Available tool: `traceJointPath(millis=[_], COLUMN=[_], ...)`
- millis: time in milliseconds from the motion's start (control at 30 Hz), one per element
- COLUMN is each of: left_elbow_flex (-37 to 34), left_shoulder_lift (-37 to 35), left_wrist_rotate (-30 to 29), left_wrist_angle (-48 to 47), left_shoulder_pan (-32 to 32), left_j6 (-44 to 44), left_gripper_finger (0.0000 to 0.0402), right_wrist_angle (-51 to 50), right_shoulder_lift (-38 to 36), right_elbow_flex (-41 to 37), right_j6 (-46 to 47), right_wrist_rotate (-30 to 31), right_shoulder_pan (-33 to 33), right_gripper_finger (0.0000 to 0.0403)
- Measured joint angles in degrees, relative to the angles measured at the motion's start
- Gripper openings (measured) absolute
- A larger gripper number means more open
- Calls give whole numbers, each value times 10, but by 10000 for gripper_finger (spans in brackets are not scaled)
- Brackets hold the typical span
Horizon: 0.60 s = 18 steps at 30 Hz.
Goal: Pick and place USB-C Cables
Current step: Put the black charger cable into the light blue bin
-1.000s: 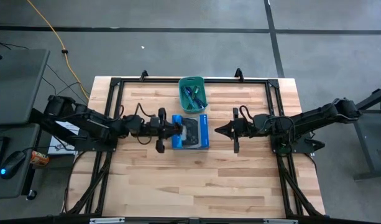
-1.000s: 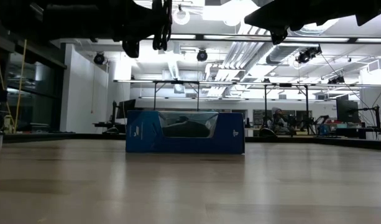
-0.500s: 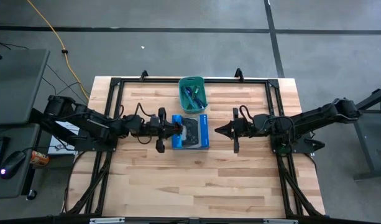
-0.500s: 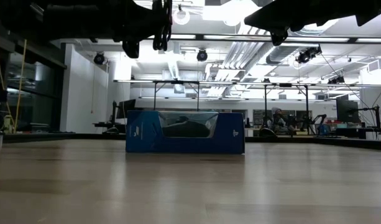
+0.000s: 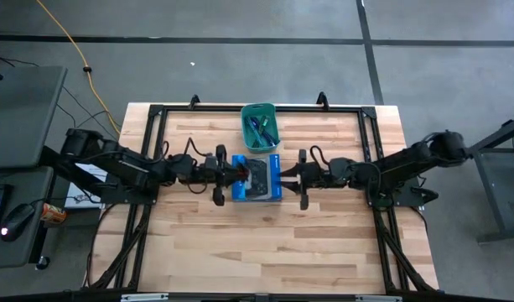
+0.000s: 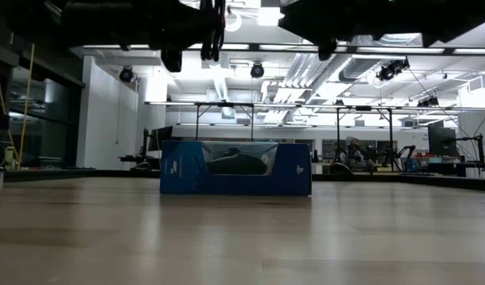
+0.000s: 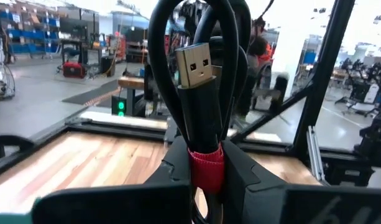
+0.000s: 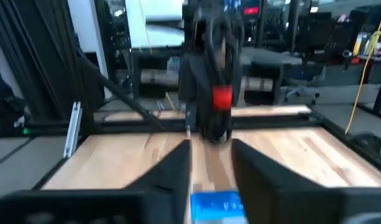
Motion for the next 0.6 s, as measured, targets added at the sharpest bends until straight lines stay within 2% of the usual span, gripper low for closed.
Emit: traceJointPath(millis=[233,333,433,600], left_elbow_flex=[3,21,39,58], left_shoulder_lift=[39,58,76,101], left_wrist_rotate=[-1,-1,0,1], left_wrist_angle=[9,11,7,8], left_shoulder_pan=[0,0,-3,-4], left_j6=[-15,-17,-16,-19], left_gripper_finger=[12,12,12,12], right_wrist_angle=[-3,-19,-42,-57], right_shoulder_lift=[69,102,126,148], right_elbow_flex=[71,109,142,179], right_j6=[0,-11,-24,-27], right_wrist_rotate=[42,43,43,43], right_shoulder_pan=[0,0,0,0], right_gripper_finger=[260,310,335,337])
